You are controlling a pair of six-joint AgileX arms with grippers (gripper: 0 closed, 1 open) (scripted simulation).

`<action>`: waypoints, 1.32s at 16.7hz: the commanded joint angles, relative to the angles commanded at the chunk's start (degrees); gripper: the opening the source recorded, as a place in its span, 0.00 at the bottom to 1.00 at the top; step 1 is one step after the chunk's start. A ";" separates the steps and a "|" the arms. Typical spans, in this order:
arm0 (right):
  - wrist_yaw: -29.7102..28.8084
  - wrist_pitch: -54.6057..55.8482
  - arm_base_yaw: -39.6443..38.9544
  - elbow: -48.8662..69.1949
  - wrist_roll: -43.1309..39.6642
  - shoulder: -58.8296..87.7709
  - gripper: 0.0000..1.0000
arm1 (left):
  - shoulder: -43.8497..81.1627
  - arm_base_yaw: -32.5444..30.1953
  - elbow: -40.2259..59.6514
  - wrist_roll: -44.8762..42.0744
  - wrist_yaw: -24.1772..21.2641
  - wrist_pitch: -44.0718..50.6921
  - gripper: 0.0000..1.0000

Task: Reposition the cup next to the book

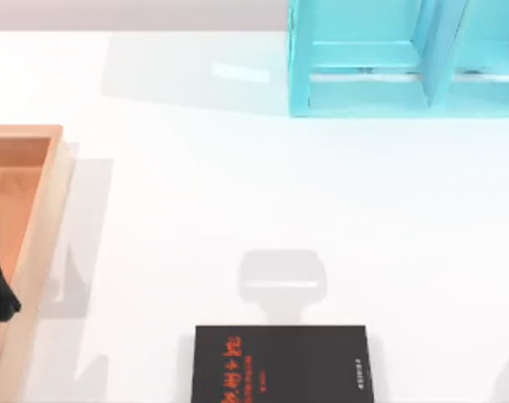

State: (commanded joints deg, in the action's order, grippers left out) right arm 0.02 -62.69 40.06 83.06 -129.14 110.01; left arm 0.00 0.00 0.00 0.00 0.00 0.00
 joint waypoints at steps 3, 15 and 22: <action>-0.01 7.06 0.02 -5.59 0.01 1.53 1.00 | 0.00 0.00 0.00 0.00 0.00 0.00 1.00; -0.02 8.84 0.05 -7.23 -0.06 2.04 0.55 | 0.00 0.00 0.00 0.00 0.00 0.00 1.00; -0.02 8.84 0.05 -7.23 -0.06 2.04 0.02 | 0.00 0.00 0.00 0.00 0.00 0.00 1.00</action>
State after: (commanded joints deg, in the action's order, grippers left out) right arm 0.01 -53.85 40.12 75.82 -129.20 112.05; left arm 0.00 0.00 0.00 0.00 0.00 0.00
